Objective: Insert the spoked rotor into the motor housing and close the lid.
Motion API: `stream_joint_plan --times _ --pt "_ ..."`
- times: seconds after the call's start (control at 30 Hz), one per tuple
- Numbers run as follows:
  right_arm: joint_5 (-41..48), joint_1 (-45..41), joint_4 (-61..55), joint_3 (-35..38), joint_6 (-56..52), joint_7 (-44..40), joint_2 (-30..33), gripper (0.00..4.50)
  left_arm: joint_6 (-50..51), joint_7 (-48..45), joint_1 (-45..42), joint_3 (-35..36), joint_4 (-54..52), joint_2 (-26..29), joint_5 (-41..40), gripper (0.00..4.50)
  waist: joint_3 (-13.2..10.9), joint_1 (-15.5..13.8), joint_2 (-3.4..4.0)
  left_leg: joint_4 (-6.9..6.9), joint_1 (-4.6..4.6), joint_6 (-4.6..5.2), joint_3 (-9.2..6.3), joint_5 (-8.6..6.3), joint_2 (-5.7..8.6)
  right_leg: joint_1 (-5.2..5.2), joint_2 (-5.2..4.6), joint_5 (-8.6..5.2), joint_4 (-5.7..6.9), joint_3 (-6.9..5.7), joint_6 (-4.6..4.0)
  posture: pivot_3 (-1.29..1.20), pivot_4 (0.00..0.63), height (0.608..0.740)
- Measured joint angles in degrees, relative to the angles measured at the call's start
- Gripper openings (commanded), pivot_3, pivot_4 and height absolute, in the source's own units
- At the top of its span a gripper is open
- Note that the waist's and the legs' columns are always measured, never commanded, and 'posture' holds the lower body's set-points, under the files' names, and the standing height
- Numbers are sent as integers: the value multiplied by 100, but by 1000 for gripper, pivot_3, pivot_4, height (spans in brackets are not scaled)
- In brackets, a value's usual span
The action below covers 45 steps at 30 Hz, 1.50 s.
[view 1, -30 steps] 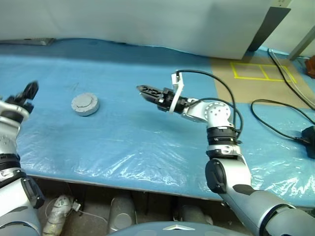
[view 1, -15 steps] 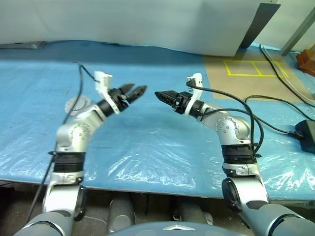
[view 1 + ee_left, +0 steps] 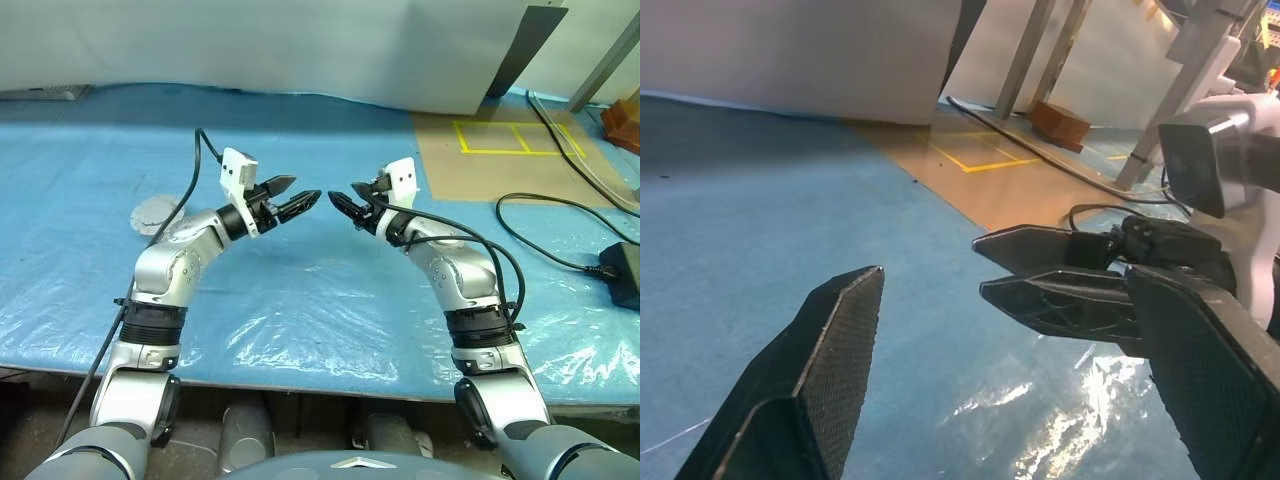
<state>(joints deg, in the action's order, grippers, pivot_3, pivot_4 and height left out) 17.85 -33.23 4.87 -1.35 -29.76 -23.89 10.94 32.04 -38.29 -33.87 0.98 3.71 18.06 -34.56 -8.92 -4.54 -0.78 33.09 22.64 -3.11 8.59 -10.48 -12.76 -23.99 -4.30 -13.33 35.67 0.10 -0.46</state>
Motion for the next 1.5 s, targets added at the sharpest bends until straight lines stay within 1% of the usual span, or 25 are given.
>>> stream_joint_plan --times 0.23,0.37,0.53,0.77,1.13,1.5 --pt "-317 -167 612 5 418 183 -171 3190 -33 97 -421 314 297 -51 11 4047 0 43 0 0 2 0 0 0 2 0 1 0 -3 1 0 0 150 740" --pt "-447 -406 900 22 594 239 -209 3190 -29 65 -420 323 361 -28 83 4047 -2 51 3 -1 2 0 0 0 0 0 2 0 -3 1 0 0 150 740" --pt "-608 -419 1042 -16 820 244 -263 3190 -23 141 -375 382 359 -22 117 4047 -3 49 4 -1 3 0 0 0 2 0 2 0 -2 1 0 0 150 740" --pt "-596 -610 1354 173 923 237 -256 3190 -207 259 -300 406 367 -36 334 4047 -3 54 5 0 3 0 0 0 -1 0 2 0 -2 1 0 0 150 740" --pt "-869 -682 1488 -177 1069 79 -445 3190 -290 514 -221 511 364 -125 414 4047 -4 56 7 0 2 1 0 0 -1 0 1 0 -2 1 -1 0 150 740" --pt "-894 -909 1721 -187 1308 -12 -586 3190 -325 625 -76 571 215 -248 431 4047 -6 58 10 -1 4 1 0 0 -2 0 1 0 -3 1 -1 0 150 740"
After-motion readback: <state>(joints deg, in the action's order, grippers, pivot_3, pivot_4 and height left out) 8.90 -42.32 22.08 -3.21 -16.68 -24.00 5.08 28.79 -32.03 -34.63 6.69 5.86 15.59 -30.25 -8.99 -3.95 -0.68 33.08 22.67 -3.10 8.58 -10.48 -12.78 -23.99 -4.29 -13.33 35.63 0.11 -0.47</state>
